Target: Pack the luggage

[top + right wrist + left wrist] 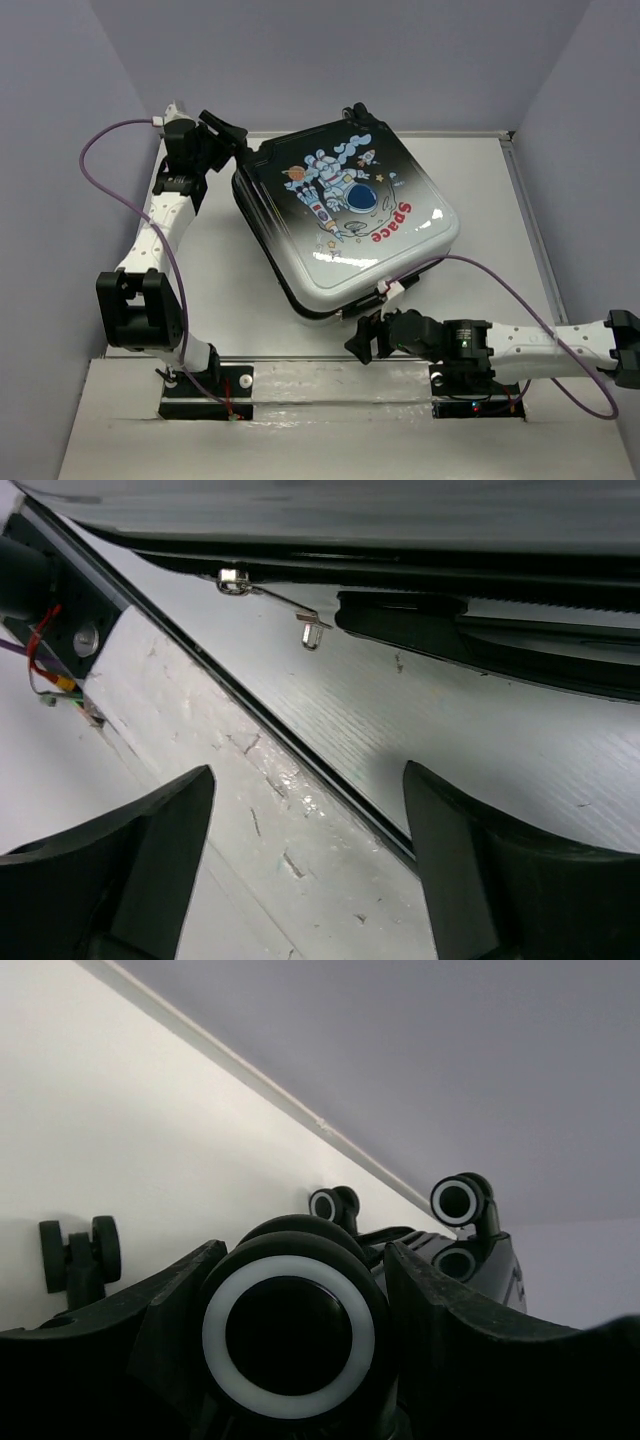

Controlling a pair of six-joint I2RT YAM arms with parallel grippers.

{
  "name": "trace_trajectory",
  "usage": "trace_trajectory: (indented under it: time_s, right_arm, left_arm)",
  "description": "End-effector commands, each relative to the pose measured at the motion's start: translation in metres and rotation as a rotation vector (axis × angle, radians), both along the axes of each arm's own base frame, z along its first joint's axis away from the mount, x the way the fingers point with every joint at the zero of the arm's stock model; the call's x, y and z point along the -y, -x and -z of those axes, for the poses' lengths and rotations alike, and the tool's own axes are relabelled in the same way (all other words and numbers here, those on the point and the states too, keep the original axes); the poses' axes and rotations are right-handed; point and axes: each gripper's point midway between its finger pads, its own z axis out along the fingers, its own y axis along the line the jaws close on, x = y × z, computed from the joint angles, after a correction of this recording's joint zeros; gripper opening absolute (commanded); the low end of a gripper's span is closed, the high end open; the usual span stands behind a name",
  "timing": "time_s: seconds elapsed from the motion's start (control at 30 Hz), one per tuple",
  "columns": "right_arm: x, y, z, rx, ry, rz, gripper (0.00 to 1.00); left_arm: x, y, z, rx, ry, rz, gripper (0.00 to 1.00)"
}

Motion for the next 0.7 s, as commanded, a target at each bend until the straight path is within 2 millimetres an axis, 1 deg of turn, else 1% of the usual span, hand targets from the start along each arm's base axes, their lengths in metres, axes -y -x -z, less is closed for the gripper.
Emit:
trace_trajectory:
  time_s: [0.0, 0.03, 0.07, 0.1, 0.13, 0.17, 0.2, 0.23, 0.27, 0.3, 0.33, 0.37, 0.4, 0.43, 0.47, 0.53, 0.57, 0.6, 0.63, 0.67]
  right_arm:
    - [-0.010, -0.016, -0.023, 0.068, -0.028, 0.052, 0.71]
    - [-0.012, -0.017, -0.024, 0.079, -0.027, 0.049, 0.71]
    - [-0.013, -0.019, -0.025, 0.092, -0.026, 0.050, 0.63]
    - [-0.016, -0.022, -0.029, 0.110, -0.039, 0.056, 0.59]
    - [-0.016, -0.024, -0.031, 0.117, -0.045, 0.071, 0.49]
    - [-0.014, -0.030, -0.032, 0.133, -0.053, 0.099, 0.45]
    - [-0.013, -0.032, -0.033, 0.143, -0.060, 0.113, 0.44]
    - [-0.011, -0.034, -0.035, 0.151, -0.065, 0.125, 0.42]
    - [-0.010, -0.036, -0.036, 0.158, -0.066, 0.139, 0.36]
    - [-0.007, -0.039, -0.037, 0.167, -0.068, 0.158, 0.36]
    - [-0.004, -0.043, -0.039, 0.165, -0.083, 0.174, 0.37]
    - [-0.004, -0.041, -0.040, 0.157, -0.089, 0.172, 0.38]
    - [0.000, -0.043, -0.038, 0.146, -0.087, 0.184, 0.41]
    - [0.003, -0.044, -0.038, 0.121, -0.105, 0.208, 0.44]
    - [0.013, -0.044, -0.027, 0.103, -0.061, 0.231, 0.49]
    - [0.025, -0.044, -0.018, 0.028, -0.062, 0.321, 0.52]
    - [0.032, -0.045, -0.012, 0.005, -0.048, 0.361, 0.52]
    - [0.040, -0.045, -0.007, -0.016, -0.043, 0.396, 0.51]
    - [0.052, -0.045, 0.002, -0.047, -0.018, 0.457, 0.46]
    - [0.060, -0.048, 0.003, -0.056, -0.019, 0.497, 0.31]
  left_arm:
    - [-0.013, -0.002, -0.045, 0.172, -0.020, -0.019, 0.06]
    - [-0.016, -0.006, -0.036, 0.149, -0.021, -0.026, 0.06]
    - [-0.019, -0.010, -0.032, 0.135, -0.032, -0.033, 0.06]
    - [-0.021, -0.014, -0.020, 0.102, -0.033, -0.037, 0.06]
    - [-0.035, -0.017, -0.014, 0.087, -0.035, -0.070, 0.06]
    - [-0.038, -0.016, -0.005, 0.070, -0.038, -0.077, 0.09]
    - [-0.040, -0.015, -0.003, 0.068, -0.039, -0.086, 0.15]
    - [-0.044, -0.015, -0.002, 0.074, -0.045, -0.106, 0.24]
    - [-0.047, -0.016, 0.000, 0.072, -0.051, -0.115, 0.46]
    - [-0.049, -0.016, 0.000, 0.072, -0.055, -0.122, 0.57]
    - [-0.055, -0.018, 0.001, 0.070, -0.057, -0.129, 0.75]
    - [-0.056, -0.018, -0.002, 0.075, -0.057, -0.126, 0.81]
    - [-0.058, -0.021, -0.009, 0.088, -0.059, -0.128, 0.87]
    - [-0.060, -0.021, -0.010, 0.080, -0.069, -0.125, 0.91]
    - [-0.063, -0.022, -0.024, 0.102, -0.078, -0.129, 0.99]
    - [-0.068, -0.018, -0.037, 0.116, -0.117, -0.145, 0.99]
    - [-0.071, -0.015, -0.047, 0.134, -0.127, -0.158, 0.99]
    - [-0.074, -0.010, -0.058, 0.158, -0.137, -0.176, 0.99]
    - [-0.080, 0.001, -0.078, 0.201, -0.155, -0.215, 0.99]
    - [-0.084, 0.006, -0.086, 0.220, -0.162, -0.237, 0.99]
